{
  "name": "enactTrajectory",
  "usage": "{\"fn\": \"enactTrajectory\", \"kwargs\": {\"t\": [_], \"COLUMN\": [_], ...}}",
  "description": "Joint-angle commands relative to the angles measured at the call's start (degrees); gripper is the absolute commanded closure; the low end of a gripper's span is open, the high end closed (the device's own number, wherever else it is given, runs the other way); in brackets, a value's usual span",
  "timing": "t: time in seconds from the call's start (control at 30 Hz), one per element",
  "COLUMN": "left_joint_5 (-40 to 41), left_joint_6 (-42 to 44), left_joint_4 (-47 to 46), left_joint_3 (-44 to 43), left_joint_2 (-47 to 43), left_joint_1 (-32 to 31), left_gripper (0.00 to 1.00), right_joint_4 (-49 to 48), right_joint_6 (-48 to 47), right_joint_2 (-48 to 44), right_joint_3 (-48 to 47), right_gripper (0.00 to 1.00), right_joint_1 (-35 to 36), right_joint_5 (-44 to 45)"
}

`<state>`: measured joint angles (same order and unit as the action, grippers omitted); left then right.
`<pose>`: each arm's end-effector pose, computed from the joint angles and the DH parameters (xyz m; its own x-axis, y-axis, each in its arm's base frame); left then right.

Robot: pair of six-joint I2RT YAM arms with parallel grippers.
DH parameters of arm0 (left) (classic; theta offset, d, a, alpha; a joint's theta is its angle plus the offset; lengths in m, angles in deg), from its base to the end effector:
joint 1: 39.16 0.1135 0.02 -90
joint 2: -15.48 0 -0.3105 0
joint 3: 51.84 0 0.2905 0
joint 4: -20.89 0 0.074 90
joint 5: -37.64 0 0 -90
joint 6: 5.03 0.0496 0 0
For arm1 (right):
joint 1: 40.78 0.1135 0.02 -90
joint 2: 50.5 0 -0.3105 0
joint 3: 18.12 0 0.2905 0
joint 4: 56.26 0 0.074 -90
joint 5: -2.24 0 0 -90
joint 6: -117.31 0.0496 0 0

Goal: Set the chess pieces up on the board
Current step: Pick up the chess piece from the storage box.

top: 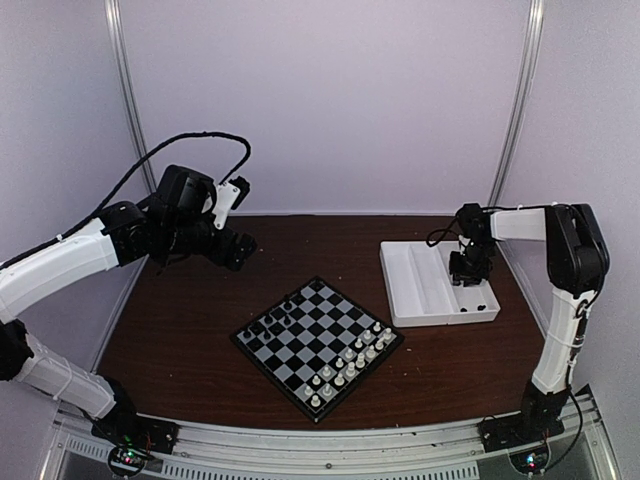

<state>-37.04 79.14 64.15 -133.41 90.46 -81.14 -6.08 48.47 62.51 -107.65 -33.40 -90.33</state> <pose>0.2510 -0.2082 0.3740 -0.4912 0.3102 -0.8140 0.4399 0.8948 0.0755 0.4386 0.0591 0.1650 -0.9383 0.2421 -0.2468 0.2122 0.9669 0.1417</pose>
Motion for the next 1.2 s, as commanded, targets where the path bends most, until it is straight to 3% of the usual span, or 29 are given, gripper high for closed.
{"fn": "enactTrajectory", "kwargs": {"t": [0.0, 0.33, 0.5, 0.67, 0.97, 1.17], "left_joint_5": [-0.4, -0.1, 0.0, 0.1, -1.0, -3.9], "left_joint_6": [0.6, 0.6, 0.7, 0.7, -0.2, -2.4], "left_joint_4": [-1.4, -1.5, -1.5, -1.5, -2.1, -3.7], "left_joint_3": [0.0, -0.1, 0.1, 0.2, 0.6, 1.1], "left_joint_2": [-1.2, -1.2, -1.3, -1.3, -1.1, -0.9], "left_joint_1": [0.3, 0.3, 0.3, 0.3, 0.3, 0.3], "left_gripper": [0.02, 0.02, 0.02, 0.02, 0.02, 0.02], "right_joint_4": [-1.4, -0.7, -0.8, -0.2, 0.5, -5.2], "right_joint_6": [0.5, 0.4, 0.4, 0.3, -3.8, -8.4], "right_joint_2": [1.6, 2.6, 2.1, 0.2, -7.9, -15.7], "right_joint_3": [0.8, -0.9, -0.8, -1.0, 0.8, 6.4], "right_gripper": [0.71, 0.74, 0.86, 0.86, 0.87, 0.86], "right_joint_1": [0.4, 0.4, 0.4, 0.4, 2.2, 5.5], "right_joint_5": [-0.3, -0.3, 0.0, 0.4, 5.2, 8.1]}}
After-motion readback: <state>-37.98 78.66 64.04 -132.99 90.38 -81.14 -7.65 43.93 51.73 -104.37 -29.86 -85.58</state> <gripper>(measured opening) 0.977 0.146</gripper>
